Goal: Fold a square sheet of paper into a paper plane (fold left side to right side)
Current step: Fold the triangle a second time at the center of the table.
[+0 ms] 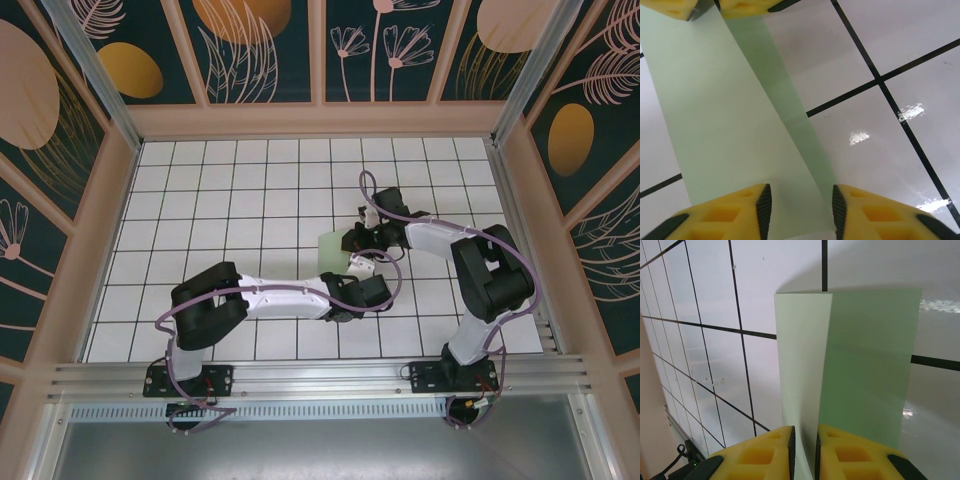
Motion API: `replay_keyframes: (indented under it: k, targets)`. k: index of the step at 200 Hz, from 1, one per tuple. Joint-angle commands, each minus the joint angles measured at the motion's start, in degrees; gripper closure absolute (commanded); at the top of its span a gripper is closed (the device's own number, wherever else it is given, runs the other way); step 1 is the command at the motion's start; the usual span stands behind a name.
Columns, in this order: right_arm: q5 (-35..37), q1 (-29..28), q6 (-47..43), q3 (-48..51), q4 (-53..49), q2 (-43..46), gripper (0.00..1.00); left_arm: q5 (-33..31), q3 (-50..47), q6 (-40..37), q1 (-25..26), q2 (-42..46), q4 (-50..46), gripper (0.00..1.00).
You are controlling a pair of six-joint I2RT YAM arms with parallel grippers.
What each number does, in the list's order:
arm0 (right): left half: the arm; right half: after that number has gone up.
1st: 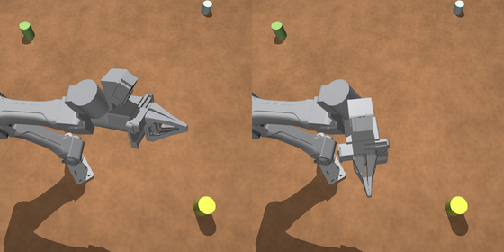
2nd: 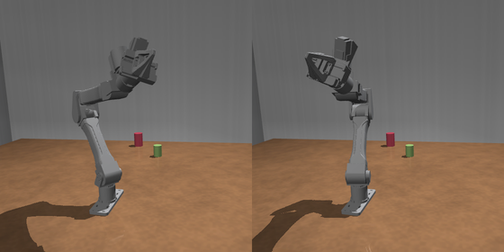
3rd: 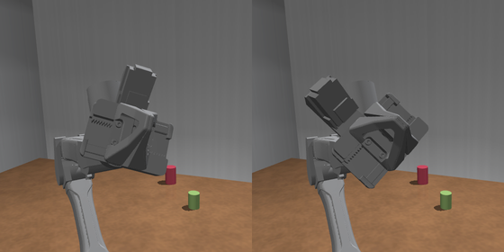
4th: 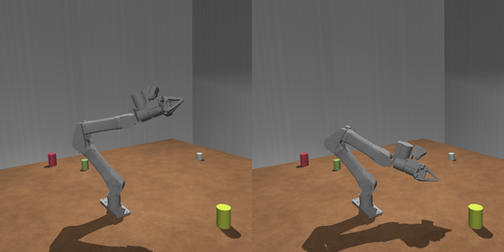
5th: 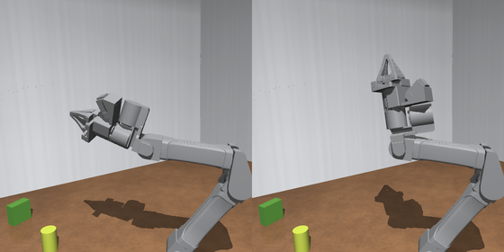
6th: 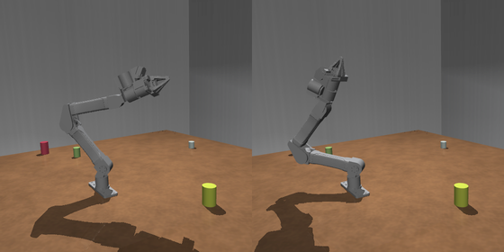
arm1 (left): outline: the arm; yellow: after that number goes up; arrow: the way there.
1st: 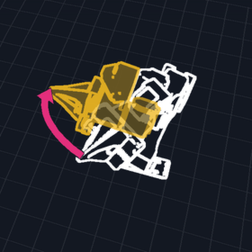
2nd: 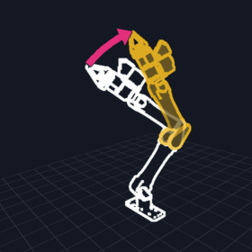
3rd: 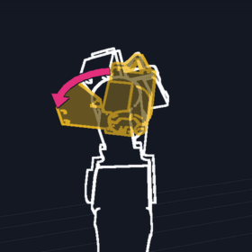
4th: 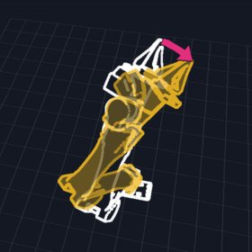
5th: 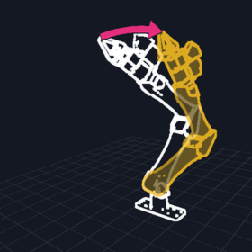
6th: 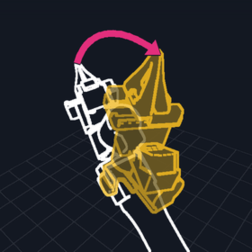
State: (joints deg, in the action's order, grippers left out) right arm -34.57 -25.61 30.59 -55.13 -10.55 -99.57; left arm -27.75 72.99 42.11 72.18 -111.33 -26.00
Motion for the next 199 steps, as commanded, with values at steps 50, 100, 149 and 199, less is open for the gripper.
replay_keyframes:
  k: [50,100,149,199]
  targets:
    - [-0.42,-0.23,0.18,-1.58,-1.10,-1.10,0.78,-1.52,1.36,-0.88,0.41,1.04,-2.48,0.85]
    - [0.86,-0.15,-0.72,-1.82,-1.34,0.77,0.68,-0.65,0.08,-1.50,0.32,3.25,-1.16,1.00]
    - [2.93,2.88,-1.00,0.43,-0.53,10.00,0.41,5.26,-2.60,-2.77,-0.91,5.74,4.49,1.00]
    - [1.82,9.74,-2.36,8.49,-3.30,22.24,0.33,12.74,-6.48,-3.45,-4.45,9.70,10.44,1.00]
